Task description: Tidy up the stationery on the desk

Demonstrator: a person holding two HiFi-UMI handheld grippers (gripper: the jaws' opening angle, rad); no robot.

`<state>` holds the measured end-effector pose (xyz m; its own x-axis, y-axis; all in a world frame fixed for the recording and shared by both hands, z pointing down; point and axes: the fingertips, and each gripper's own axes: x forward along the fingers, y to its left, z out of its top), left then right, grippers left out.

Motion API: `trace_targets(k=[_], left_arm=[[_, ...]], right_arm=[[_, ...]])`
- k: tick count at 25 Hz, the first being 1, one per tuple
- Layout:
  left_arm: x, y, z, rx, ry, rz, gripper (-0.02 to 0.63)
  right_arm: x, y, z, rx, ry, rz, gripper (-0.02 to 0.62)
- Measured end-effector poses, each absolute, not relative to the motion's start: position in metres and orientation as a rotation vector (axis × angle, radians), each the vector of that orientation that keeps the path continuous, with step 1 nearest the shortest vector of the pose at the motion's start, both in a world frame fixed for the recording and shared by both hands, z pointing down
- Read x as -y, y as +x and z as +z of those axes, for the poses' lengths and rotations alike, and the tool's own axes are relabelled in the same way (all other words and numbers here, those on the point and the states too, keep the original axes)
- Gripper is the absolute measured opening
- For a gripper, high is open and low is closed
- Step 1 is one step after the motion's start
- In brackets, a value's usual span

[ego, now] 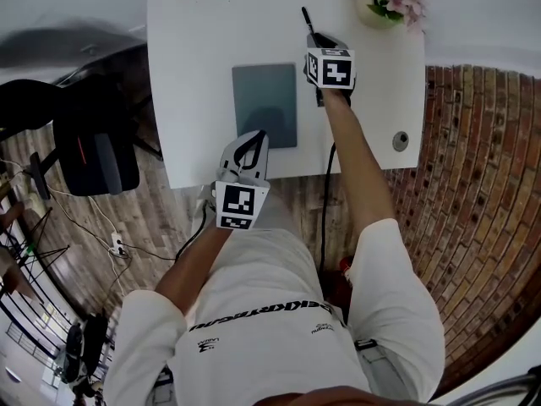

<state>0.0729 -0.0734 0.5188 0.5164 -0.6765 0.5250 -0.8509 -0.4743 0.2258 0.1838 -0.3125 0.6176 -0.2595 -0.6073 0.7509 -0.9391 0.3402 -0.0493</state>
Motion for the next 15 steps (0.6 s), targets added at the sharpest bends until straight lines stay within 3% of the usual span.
trace_targets(k=[15], left_arm=[[0.069,0.066,0.478,1.301,2.328,0.449,-0.002]], right_arm=[[0.218,0.193,0.581,2.015,1.451,0.912,0.043]])
